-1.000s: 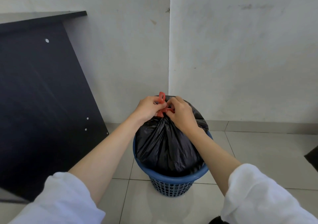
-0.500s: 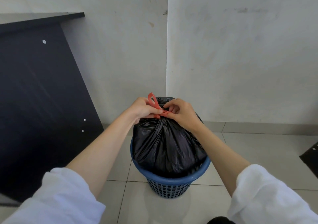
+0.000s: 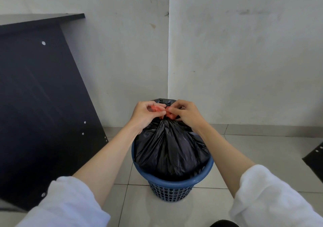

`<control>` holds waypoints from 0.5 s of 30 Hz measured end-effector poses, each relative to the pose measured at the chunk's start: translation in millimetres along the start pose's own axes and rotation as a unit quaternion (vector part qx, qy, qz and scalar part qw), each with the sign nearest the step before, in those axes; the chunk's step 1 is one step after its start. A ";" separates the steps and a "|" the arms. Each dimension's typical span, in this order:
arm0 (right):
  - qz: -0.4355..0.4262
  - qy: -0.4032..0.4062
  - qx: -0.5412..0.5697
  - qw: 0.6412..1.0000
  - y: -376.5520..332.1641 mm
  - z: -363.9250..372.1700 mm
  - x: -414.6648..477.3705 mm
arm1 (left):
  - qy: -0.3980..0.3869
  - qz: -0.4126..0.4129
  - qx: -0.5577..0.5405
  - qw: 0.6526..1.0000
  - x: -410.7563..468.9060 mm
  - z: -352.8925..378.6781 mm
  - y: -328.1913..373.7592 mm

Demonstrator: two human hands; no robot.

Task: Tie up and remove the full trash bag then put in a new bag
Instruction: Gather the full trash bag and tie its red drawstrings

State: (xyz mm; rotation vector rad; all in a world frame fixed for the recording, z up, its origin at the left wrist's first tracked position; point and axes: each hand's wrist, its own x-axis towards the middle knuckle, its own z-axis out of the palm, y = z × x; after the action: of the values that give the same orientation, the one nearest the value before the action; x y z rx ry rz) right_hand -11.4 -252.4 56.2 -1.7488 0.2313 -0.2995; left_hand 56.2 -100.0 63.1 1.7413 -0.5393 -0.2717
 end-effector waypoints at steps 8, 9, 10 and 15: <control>0.062 0.032 0.159 0.985 -3.9 -13.4 -10.0 | -0.093 0.016 0.149 0.984 2.3 -20.1 -4.8; 0.062 0.036 0.163 0.984 -4.4 -14.2 -11.6 | -0.107 0.024 0.162 0.981 1.4 -21.4 -3.5; 0.062 0.042 0.167 0.983 -5.1 -14.4 -12.9 | -0.119 0.029 0.171 0.978 1.1 -22.4 -3.0; 0.101 0.131 0.227 0.960 -5.6 -11.1 -9.8 | -0.173 0.040 0.196 0.964 0.5 -25.9 1.1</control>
State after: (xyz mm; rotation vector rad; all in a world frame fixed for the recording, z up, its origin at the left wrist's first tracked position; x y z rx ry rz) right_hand -24.3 -258.4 63.0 -1.2172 0.4891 -0.3999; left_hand 68.3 -78.2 70.5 2.0601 -0.9678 -0.4395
